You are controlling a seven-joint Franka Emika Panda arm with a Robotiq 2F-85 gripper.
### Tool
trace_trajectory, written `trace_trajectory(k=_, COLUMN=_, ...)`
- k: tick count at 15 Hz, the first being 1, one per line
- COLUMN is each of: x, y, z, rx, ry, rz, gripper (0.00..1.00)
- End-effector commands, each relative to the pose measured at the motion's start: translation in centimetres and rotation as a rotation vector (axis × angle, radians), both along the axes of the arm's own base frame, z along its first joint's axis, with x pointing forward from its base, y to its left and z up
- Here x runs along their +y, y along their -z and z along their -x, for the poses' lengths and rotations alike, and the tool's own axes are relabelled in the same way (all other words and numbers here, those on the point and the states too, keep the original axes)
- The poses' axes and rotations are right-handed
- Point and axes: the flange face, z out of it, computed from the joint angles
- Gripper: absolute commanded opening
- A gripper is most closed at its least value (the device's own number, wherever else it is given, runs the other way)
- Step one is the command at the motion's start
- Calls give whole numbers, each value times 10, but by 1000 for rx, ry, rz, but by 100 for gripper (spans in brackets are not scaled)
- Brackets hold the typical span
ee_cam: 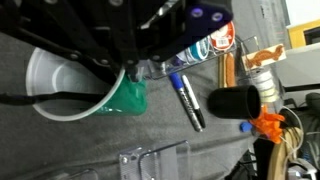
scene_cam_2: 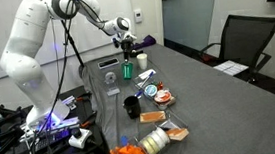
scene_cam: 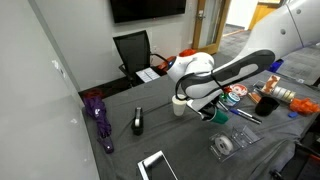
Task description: Pour the tongs out of the green cup.
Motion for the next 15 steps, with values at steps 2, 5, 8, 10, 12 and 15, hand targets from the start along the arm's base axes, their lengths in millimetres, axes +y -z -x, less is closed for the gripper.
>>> trace_trajectory(k=2, x=-3, y=-17, z=18, rx=124, ry=59, rz=213, gripper=1)
trace_trajectory(k=5, x=-4, y=-22, z=27, rx=228, ry=108, rz=330, gripper=1)
trace_trajectory(k=8, x=-3, y=-22, z=29, rx=291, ry=130, rz=399, gripper=1)
trace_trajectory(k=10, x=-4, y=-18, z=29, rx=330, ry=143, rz=434, gripper=1)
trace_trajectory(k=12, x=-7, y=-15, z=31, rx=393, ry=161, rz=476, gripper=1)
trace_trajectory(k=15, x=-11, y=-9, z=38, rx=503, ry=207, rz=525, gripper=1)
